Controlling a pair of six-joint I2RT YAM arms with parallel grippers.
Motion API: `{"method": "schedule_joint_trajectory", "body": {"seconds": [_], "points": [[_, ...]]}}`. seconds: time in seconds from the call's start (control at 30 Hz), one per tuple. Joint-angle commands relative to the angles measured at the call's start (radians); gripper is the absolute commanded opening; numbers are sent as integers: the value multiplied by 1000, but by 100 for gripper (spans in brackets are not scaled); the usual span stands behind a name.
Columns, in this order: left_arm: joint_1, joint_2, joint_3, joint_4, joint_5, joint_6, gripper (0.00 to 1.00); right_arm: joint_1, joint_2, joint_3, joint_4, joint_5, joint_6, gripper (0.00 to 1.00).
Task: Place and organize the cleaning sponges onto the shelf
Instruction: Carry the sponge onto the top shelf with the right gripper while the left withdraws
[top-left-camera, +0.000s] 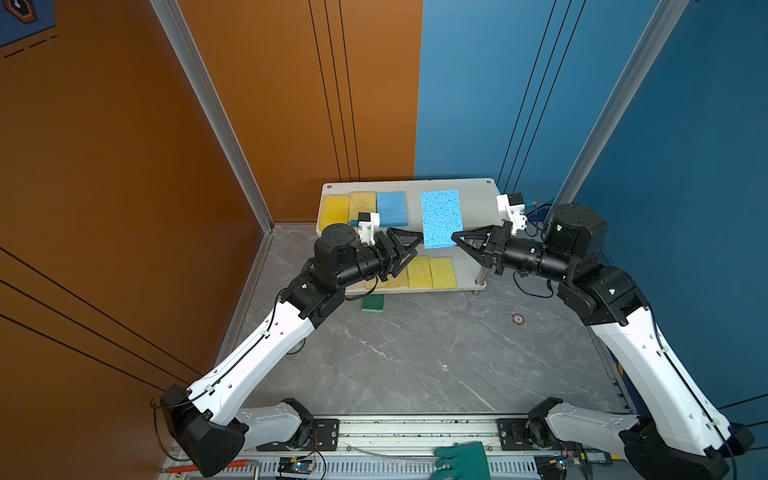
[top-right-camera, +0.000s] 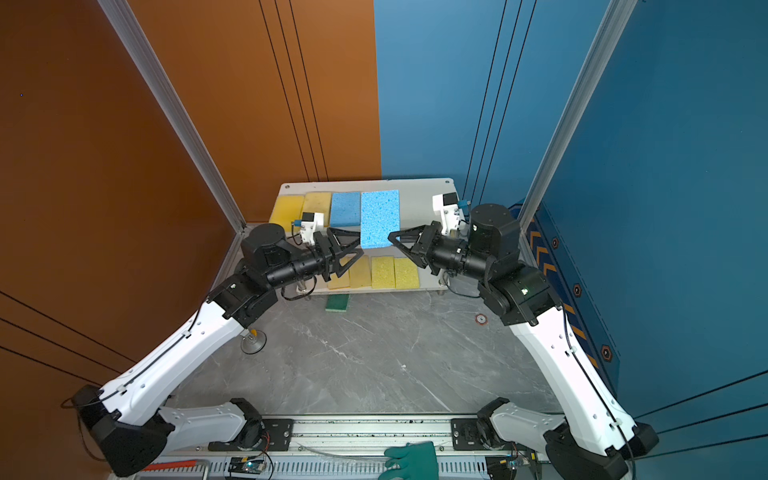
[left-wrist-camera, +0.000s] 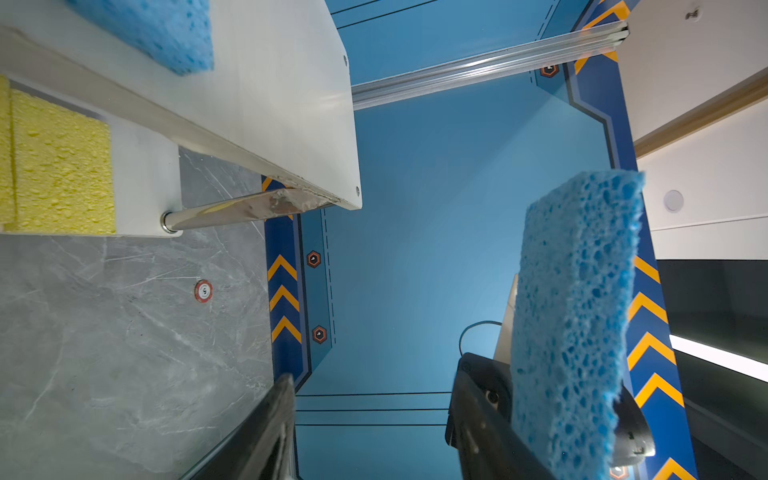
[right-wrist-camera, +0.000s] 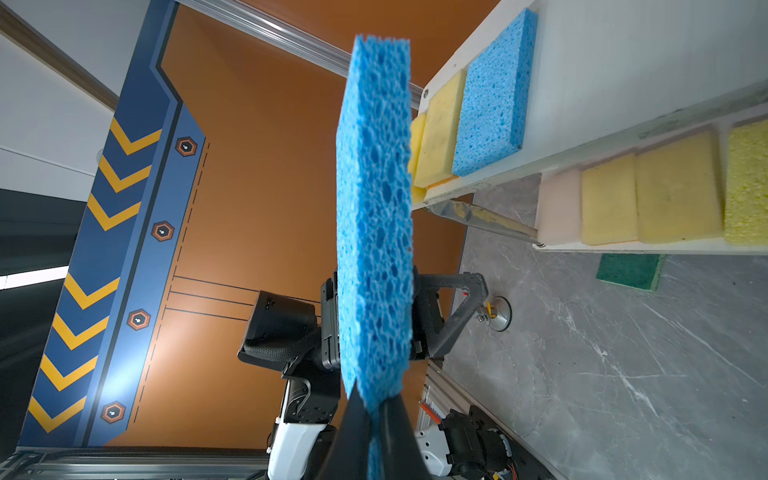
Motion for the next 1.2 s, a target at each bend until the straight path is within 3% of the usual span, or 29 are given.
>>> {"method": "schedule_joint_trajectory", "body": {"seconds": [0.0, 0.07, 0.13, 0.23, 0.33, 0.53, 0.83, 1.0, 1.17], "points": [[4, 23, 102, -173, 2, 73, 61, -9, 28, 56, -24, -36, -21, 7], [10, 41, 115, -214, 10, 101, 62, -32, 39, 61, -24, -32, -20, 7], [-16, 18, 61, -211, -50, 82, 63, -61, 53, 80, -24, -22, -24, 6], [-59, -6, -57, -75, -106, 10, 63, -107, 89, 113, -25, -40, -36, 6], [-86, 0, -83, 7, -99, 18, 65, -133, 121, 124, -24, -45, -55, 6], [-106, -14, -97, -18, -42, 114, 68, -148, 187, 165, -24, -45, -81, 7], [-144, -267, -467, -43, -98, 170, 70, -150, 218, 164, -52, -34, -86, 7], [-126, -406, -600, -136, -127, 200, 70, -148, 248, 203, -55, -37, -86, 7], [-104, -526, -730, -126, -149, 155, 71, -149, 304, 244, -71, -44, -98, 7]]}}
